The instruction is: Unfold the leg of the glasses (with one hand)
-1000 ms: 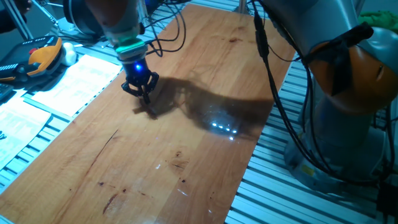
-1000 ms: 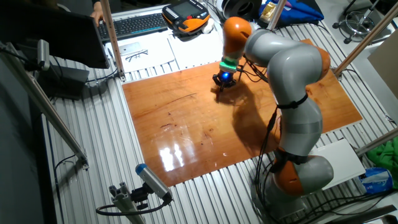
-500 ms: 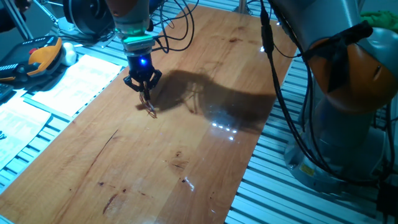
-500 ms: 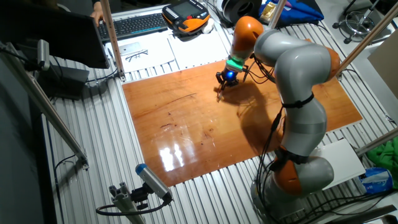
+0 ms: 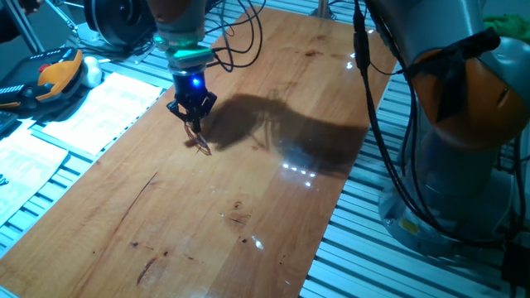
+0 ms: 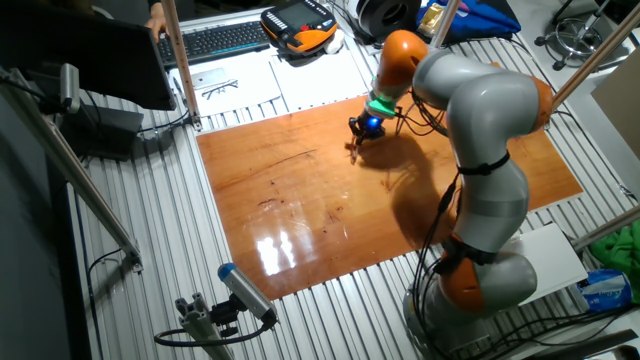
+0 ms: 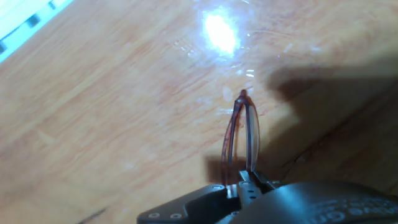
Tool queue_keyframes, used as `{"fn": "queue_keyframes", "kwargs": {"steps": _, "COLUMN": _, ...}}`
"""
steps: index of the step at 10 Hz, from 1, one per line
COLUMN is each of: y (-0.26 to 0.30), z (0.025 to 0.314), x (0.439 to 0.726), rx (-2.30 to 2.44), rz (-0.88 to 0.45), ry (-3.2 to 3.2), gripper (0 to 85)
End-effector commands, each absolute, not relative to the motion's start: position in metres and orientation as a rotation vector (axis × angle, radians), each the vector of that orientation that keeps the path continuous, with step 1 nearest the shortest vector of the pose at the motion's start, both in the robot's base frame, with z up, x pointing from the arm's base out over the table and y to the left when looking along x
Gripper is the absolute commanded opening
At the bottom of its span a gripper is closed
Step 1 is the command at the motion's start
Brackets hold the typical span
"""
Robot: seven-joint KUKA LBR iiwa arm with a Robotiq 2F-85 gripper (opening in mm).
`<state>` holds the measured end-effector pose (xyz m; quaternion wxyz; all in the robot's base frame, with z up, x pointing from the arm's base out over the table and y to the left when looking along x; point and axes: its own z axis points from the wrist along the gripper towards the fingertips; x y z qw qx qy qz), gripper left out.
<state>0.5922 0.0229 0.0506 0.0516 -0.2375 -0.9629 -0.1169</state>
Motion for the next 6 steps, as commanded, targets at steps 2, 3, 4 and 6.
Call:
{"fn": "queue_keyframes", "kwargs": {"steps": 2, "y": 0.0223, "z": 0.0528, "x": 0.5916, "rx": -0.689, "rz": -0.439, "ry": -2.929, "gripper": 0.0}}
{"fn": "queue_keyframes", "kwargs": {"steps": 3, "y": 0.0222, "z": 0.0541, "x": 0.5911, "rx": -0.666, "rz": -0.466, "ry": -2.931, "gripper": 0.0}}
{"fn": "queue_keyframes", "kwargs": {"steps": 4, "y": 0.0215, "z": 0.0545, "x": 0.5911, "rx": -0.638, "rz": -0.504, "ry": -2.926, "gripper": 0.0}}
{"fn": "queue_keyframes", "kwargs": {"steps": 6, "y": 0.0225, "z": 0.0549, "x": 0.5910, "rx": -0.632, "rz": -0.586, "ry": -2.897, "gripper": 0.0}}
